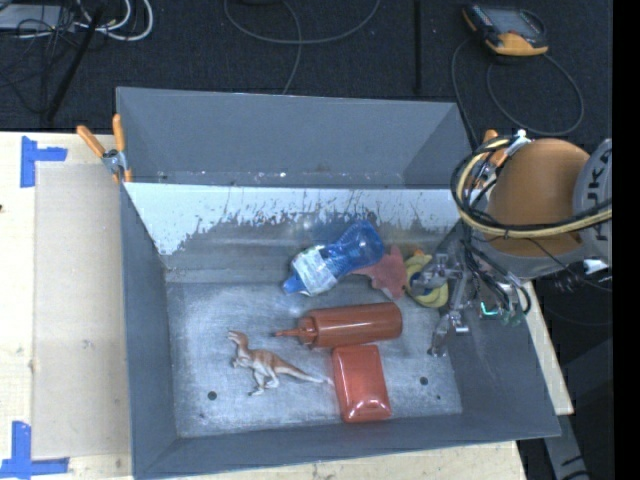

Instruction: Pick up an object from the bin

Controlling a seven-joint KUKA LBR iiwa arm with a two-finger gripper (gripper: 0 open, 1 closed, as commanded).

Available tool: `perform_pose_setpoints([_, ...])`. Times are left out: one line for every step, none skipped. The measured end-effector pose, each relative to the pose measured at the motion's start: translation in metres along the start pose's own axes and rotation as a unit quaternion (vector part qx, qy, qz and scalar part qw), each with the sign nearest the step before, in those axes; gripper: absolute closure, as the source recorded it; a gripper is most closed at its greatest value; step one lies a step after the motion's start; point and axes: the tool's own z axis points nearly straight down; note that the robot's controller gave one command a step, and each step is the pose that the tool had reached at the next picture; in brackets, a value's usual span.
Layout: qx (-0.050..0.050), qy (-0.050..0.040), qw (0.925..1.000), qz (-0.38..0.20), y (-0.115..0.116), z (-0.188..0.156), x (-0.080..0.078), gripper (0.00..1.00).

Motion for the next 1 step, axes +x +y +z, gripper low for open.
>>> perform_pose_setpoints([0.001,-0.0037,1.0000,-0.002,0.0004,-0.0040,-0.0020,0.00])
